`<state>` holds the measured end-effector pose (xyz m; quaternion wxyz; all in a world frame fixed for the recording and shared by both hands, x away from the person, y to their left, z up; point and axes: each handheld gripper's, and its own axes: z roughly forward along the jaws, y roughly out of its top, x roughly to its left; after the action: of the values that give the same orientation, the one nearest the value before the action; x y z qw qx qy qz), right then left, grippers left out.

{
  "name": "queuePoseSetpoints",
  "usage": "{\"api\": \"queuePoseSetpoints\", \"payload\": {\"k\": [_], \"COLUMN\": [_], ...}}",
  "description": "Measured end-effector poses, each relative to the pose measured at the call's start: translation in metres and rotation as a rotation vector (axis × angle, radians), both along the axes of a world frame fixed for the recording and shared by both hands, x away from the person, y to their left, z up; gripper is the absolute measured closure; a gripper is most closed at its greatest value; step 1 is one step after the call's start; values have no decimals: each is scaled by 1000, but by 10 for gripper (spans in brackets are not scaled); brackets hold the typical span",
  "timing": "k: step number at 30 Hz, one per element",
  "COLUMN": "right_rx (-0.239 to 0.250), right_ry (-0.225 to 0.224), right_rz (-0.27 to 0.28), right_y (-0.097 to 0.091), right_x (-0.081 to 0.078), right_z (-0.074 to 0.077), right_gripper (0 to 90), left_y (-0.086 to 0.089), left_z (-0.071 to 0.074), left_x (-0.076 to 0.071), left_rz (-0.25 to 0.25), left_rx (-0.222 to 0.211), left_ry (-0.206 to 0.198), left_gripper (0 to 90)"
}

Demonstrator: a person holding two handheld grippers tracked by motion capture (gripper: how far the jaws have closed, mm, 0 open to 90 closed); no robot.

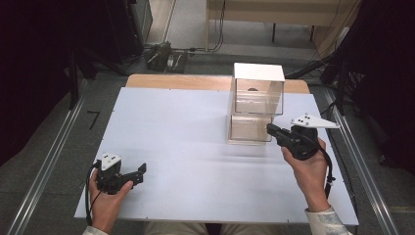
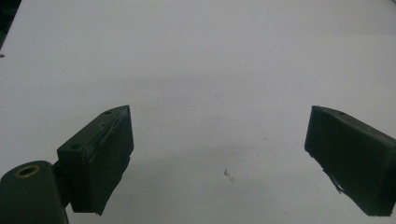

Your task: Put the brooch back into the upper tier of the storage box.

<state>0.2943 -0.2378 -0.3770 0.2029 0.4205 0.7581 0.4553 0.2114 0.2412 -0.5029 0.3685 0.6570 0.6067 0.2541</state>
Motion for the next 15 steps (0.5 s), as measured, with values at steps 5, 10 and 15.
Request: {"api": "queuePoseSetpoints", "payload": {"k": [5,10,15], "right_rx": [4,8,17], "right_ry": [-4,-15,-22], "right_rz": [0,1,-1], "right_y": [0,-1,-3], "right_x": [1,0,0], "right_z": [3,8,11], "right_gripper": [872,872,872], "left_y": [0,0,0], "left_z": [0,0,0], "left_x": [0,0,0], "left_rz": [0,0,0], "left_rx": [-1,-1,-1], "left_ry": [0,-1,0], "left_gripper": [91,91,92]}}
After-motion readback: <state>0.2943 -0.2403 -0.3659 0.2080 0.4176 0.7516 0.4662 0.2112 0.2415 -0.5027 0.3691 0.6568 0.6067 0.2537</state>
